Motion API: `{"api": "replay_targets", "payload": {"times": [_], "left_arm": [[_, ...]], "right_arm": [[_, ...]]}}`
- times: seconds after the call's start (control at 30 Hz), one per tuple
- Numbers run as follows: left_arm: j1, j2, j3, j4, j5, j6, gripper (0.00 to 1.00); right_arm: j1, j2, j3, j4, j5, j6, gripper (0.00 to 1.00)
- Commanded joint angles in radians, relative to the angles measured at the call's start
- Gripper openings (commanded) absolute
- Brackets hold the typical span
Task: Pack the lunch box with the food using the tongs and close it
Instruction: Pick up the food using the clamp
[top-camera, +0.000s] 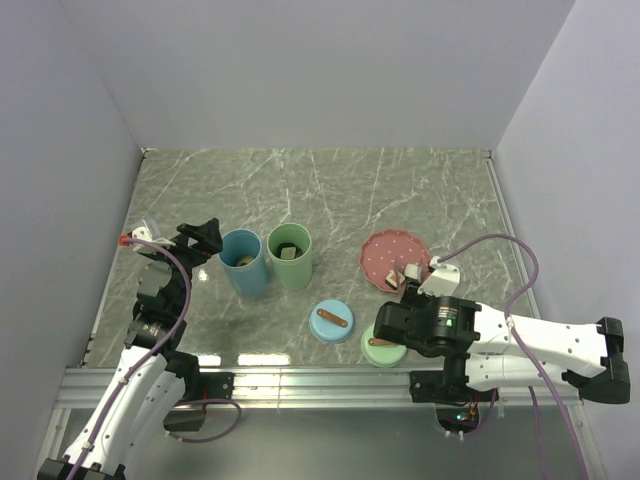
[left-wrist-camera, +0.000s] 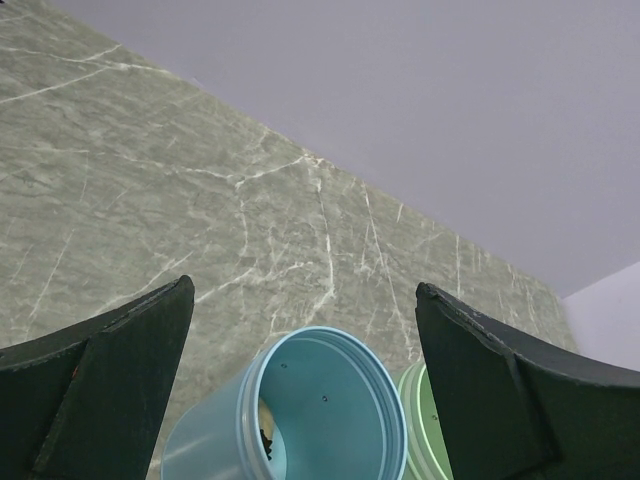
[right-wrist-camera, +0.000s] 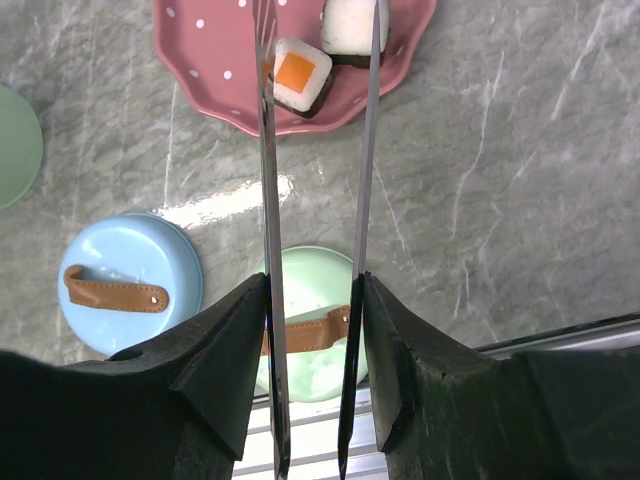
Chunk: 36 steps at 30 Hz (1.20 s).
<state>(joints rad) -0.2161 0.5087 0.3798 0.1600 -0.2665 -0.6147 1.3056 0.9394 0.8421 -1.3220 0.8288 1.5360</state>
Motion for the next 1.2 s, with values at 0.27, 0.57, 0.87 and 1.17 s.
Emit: {"api": "replay_targets", "payload": {"times": [0.27, 0.57, 0.87, 1.17], "left_arm": [[0.004, -0.012, -0.009, 0.035, 0.016, -0.010, 1.00], [0.006, -0.021, -0.012, 0.032, 0.012, -0.011, 0.99], [0.006, -0.015, -0.012, 0.038, 0.016, -0.011, 0.99], [0.006, -0.015, -0.015, 0.041, 0.019, -0.013, 0.99]], "right_arm": [[0.001, -0.076, -0.044, -0.105, 0.035, 0.102, 0.48], [0.001, -0.057, -0.038, -0.123, 0.043, 0.122, 0.48], [0.000, 0.007, 0.029, -0.123, 0.081, 0.085, 0.48], [-0.055, -0.040, -0.004, -0.120, 0.075, 0.075, 0.48]]}}
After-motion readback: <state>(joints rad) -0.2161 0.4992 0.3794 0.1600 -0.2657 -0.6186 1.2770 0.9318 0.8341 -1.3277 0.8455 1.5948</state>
